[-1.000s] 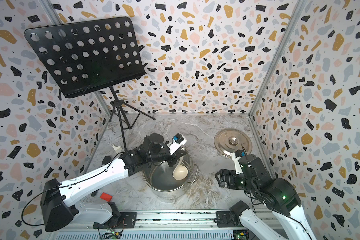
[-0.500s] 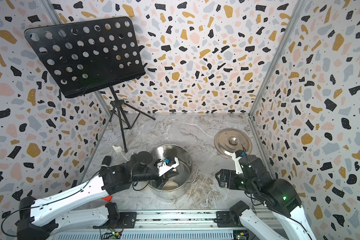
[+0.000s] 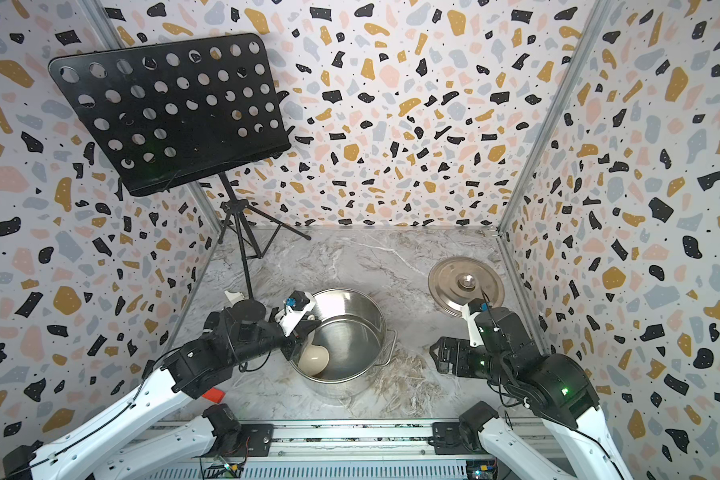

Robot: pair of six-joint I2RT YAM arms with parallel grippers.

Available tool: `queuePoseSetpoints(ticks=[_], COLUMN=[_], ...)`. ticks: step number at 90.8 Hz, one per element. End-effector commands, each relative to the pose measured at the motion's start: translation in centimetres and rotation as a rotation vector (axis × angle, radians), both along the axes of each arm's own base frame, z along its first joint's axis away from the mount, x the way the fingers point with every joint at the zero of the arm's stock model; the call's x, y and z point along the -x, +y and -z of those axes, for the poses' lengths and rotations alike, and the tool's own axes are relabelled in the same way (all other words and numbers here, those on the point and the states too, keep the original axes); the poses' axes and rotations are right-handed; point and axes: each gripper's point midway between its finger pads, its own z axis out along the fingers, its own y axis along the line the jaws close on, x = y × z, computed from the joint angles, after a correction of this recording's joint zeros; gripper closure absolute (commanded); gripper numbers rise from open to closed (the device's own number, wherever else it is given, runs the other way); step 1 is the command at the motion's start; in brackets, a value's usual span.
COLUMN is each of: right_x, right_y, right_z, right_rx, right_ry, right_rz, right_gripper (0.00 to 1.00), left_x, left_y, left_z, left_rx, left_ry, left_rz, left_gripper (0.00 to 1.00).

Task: Stir the soup with a spoon
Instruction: Stir the soup in the pan with a stick.

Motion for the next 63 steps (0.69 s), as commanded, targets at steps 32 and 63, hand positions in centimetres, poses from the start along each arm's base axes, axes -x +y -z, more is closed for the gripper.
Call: queuePoseSetpoints(ticks=[32, 63], right_x=[0.6, 1.2], right_y=[-0.2, -0.7], right_z=[-1.5, -1.3], right_rx=[-0.035, -0.033], right_ry=[-0.056, -0.064], right_rz=[-0.012, -0.006], right_gripper=[0.05, 0.04], left_x=[-8.5, -3.2], left_y=[-6.1, -14.5], left_z=[-6.0, -5.2], left_rx=[0.146, 0.068], left_ry=[-0.084, -0.077], left_rz=[-0.044, 0.224], left_gripper=[1.0, 1.0])
